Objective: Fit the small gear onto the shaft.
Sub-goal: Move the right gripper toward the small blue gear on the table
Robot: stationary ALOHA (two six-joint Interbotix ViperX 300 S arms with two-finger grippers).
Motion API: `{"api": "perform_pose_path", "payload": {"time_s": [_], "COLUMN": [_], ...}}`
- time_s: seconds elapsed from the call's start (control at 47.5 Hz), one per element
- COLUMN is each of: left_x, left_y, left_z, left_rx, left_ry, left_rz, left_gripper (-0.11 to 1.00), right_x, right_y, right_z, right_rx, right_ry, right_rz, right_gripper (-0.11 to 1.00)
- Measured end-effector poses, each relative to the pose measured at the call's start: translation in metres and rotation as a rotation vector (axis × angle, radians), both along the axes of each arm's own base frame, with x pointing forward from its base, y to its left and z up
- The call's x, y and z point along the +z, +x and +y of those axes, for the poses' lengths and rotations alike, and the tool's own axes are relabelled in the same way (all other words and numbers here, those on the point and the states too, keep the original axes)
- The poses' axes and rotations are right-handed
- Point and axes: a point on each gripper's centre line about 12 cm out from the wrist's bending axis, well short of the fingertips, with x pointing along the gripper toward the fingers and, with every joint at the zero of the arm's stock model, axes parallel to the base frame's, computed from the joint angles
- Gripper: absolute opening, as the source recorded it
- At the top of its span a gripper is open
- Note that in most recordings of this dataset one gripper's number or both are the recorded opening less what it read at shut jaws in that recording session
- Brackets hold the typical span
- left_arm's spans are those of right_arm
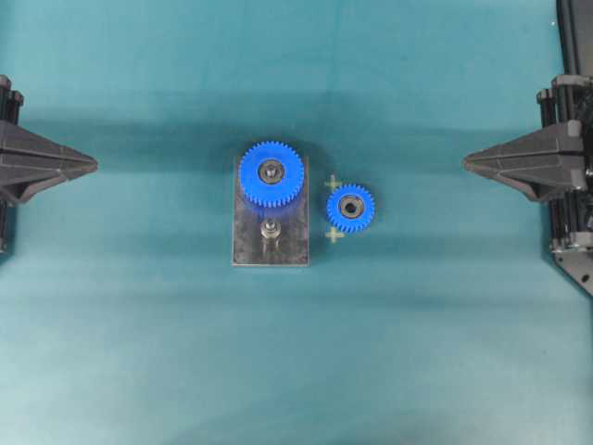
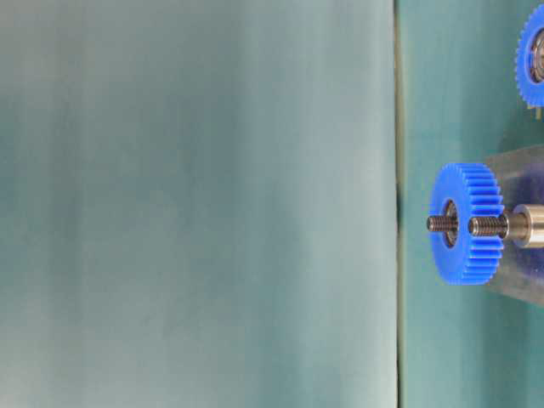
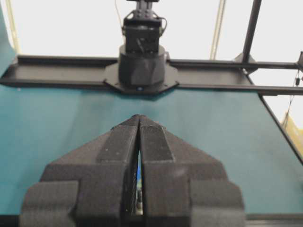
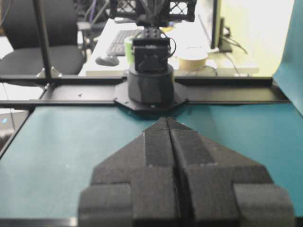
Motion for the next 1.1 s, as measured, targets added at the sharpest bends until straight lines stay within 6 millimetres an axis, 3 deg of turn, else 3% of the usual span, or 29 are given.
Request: {"api": "perform_pose_path", "payload": {"time_s": [0.211,0.485,0.738,0.885,1.096], "left_x": [-0.008,-0.018,-0.016,-0.023,-0.027], "left_y": [0.007,0.030,0.055,0.063,0.072], "left_z": [-0.005,-0.005,0.007,0.008,0.011], "left_rx": [-0.031,-0.024,0.027,0.032,0.045], "left_ry": [-0.085,-0.060,-0.056,-0.051,-0.056], "left_rz": [0.041,0.166,0.237,0.323,0.431], "left_gripper": [0.00,0.00,0.00,0.00,0.00], "right_x": [-0.008,-0.029,-0.044,-0.067,-0.094], "right_y": [0.000,0.009,0.035,0.055,0.082], "right_z": [-0.005,-0.006,-0.025,-0.032,-0.046], "right_rx": [-0.027,-0.050,-0.138,-0.166,-0.206], "right_ry": [0.223,0.287,0.346,0.376,0.406], "right_rz": [0.064,0.391,0.730,0.923,1.062], "right_gripper": [0.01,0.01,0.01,0.01,0.01]}}
